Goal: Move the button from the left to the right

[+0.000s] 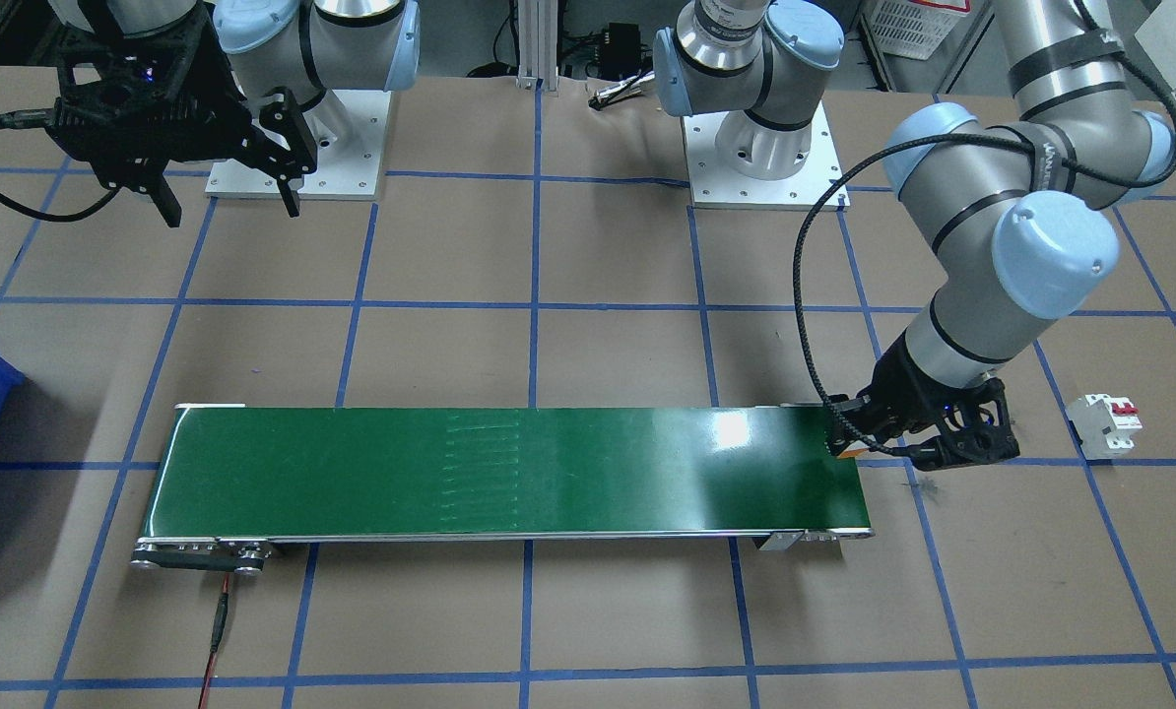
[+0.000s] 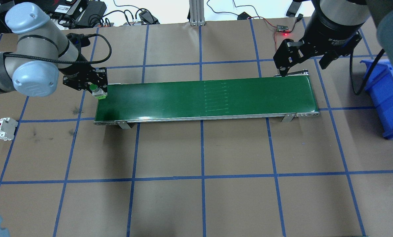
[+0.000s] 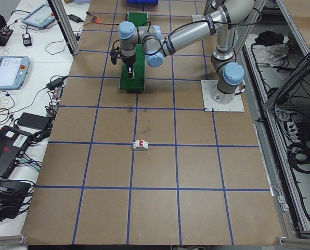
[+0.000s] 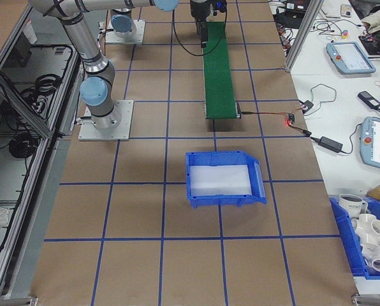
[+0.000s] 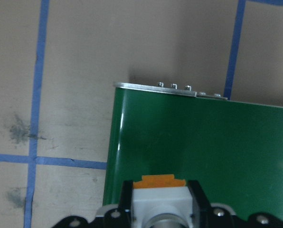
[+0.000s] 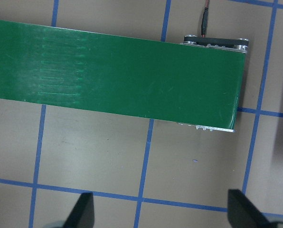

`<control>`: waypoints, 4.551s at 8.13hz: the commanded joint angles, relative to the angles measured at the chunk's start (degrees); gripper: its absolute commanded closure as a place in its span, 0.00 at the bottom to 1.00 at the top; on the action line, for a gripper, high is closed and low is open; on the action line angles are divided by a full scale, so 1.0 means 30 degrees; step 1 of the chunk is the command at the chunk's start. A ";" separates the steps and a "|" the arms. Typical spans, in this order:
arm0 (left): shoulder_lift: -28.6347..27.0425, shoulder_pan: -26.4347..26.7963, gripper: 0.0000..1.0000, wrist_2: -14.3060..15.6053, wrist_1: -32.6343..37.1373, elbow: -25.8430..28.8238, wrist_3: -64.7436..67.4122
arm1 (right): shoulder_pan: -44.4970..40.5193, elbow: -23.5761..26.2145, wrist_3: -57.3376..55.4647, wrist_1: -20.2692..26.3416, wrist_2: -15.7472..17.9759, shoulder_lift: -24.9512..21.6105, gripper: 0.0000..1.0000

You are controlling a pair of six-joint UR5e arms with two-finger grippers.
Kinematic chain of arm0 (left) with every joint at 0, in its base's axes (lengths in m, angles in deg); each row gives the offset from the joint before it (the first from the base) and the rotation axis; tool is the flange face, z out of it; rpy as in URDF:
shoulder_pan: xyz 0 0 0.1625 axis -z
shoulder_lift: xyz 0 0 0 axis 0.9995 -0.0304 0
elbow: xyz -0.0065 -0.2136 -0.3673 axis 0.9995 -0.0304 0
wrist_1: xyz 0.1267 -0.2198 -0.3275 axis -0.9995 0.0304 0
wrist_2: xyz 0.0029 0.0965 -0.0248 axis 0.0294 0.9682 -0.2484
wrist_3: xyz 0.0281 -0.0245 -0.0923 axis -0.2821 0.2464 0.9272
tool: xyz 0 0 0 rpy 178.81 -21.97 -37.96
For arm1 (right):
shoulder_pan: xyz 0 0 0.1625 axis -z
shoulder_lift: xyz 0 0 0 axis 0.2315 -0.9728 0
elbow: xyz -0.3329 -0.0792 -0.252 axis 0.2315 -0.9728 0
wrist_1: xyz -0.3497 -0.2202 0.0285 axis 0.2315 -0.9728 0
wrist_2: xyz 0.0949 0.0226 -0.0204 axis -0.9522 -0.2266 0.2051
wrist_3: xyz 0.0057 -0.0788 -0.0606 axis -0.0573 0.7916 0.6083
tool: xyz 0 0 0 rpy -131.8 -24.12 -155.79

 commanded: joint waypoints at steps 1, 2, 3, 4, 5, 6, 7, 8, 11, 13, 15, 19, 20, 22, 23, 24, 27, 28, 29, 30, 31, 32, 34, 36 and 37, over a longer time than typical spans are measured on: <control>-0.0948 0.0389 1.00 -0.0260 -0.0508 -0.0212 -0.2229 | 0.0027 0.0009 0.0101 -0.0016 -0.0116 0.0036 0.00; -0.1182 0.0418 1.00 -0.0260 -0.0508 -0.0212 -0.2203 | 0.0027 0.0009 0.0159 -0.0016 -0.0144 0.0065 0.00; -0.1243 0.0419 1.00 -0.0260 -0.0508 -0.0241 -0.2000 | 0.0027 0.0009 0.0159 -0.0016 -0.0145 0.0065 0.00; -0.1272 0.0419 1.00 -0.0260 -0.0479 -0.0299 -0.1882 | 0.0056 0.0009 0.0159 0.0013 -0.0058 0.0065 0.00; -0.1272 0.0419 1.00 -0.0231 -0.0508 -0.0212 -0.1562 | 0.0027 0.0009 0.0159 0.0013 -0.0057 0.0065 0.00; -0.1272 0.0419 1.00 -0.0231 -0.0363 -0.0183 -0.0978 | 0.0027 0.0009 0.0159 0.0013 0.0001 0.0036 0.00; -0.1272 0.0448 1.00 -0.0115 -0.0362 -0.0182 -0.1205 | 0.0027 0.0009 0.0159 0.0013 0.0002 0.0065 0.00; -0.1214 0.0593 1.00 -0.0172 -0.0304 -0.0182 -0.2338 | 0.0027 0.0009 0.0130 0.0042 0.0002 0.0065 0.00; -0.0893 0.1414 0.99 0.0032 -0.0070 -0.0270 -1.0581 | 0.0027 0.0009 0.0159 0.0042 0.0032 0.0065 0.00; -0.1183 0.1385 0.99 0.1490 -0.0417 -0.0182 -1.7636 | 0.0027 0.0009 0.0130 0.0043 0.0060 0.0065 0.00; -0.1184 0.1385 0.99 0.1498 -0.1002 -0.0269 -2.2859 | 0.0027 0.0009 0.0130 0.0043 0.0060 0.0065 0.00; -0.1535 0.1385 1.00 0.1205 -0.2705 -0.0446 -2.6956 | 0.0027 0.0009 0.0101 0.0101 0.0060 0.0065 0.00; -0.1710 0.1472 1.00 0.0451 -0.2677 -0.0562 -2.7713 | 0.0027 0.0009 0.0101 0.0101 0.0089 0.0065 0.00; -0.1595 0.1473 1.00 -0.0318 -0.2764 -0.1001 -2.8683 | 0.0027 0.0038 0.0072 0.0189 0.0119 0.0065 0.00; -0.1624 0.1473 1.00 -0.0290 -0.2706 -0.1090 -2.8658 | 0.0027 0.0067 -0.0016 0.0218 0.0090 0.0036 0.00; -0.1624 0.1473 0.92 -0.0173 -0.2764 -0.1148 -2.8803 | 0.0027 0.0068 -0.0016 0.0218 0.0119 0.0065 0.00; -0.2002 0.1473 0.00 -0.0143 -0.4284 -0.1149 -2.8833 | 0.0027 0.0068 -0.0016 0.0218 0.0090 0.0065 0.00; -0.2063 0.1473 0.00 -0.0143 -0.4259 -0.1149 -2.8747 | 0.0027 0.0068 -0.0103 0.0131 0.0003 0.0065 0.00; -0.2063 0.1473 0.00 -0.0172 -0.4316 -0.1091 -2.8746 | 0.0027 0.0068 0.0041 0.0130 0.0118 0.0065 0.00; -0.2064 0.1473 0.00 -0.0172 -0.4317 -0.1119 -2.8717 | 0.0027 0.0068 0.0071 0.0159 0.0119 0.0065 0.00; -0.2064 0.1473 0.00 -0.0172 -0.4317 -0.1120 -2.8717 | 0.0027 0.0068 0.0071 0.0131 0.0119 0.0065 0.00; -0.2064 0.1473 0.00 -0.0201 -0.4317 -0.1120 -2.8717 | -0.0002 0.0068 0.0071 0.0275 0.0206 0.0036 0.00; -0.2005 0.1473 0.00 -0.0231 -0.4375 -0.1091 -2.8485 | -0.0002 0.0039 0.0100 0.0189 -0.0115 0.0036 0.00; -0.1421 0.1473 0.00 -0.0231 -0.4230 -0.0915 -2.6215 | 0.0056 0.0038 0.0011 -0.0075 -0.0145 0.0065 0.00; -0.1274 0.1473 0.00 -0.0086 -0.4084 -0.0886 -2.3094 | 0.0027 0.0038 0.0042 -0.0017 -0.0145 0.0065 0.00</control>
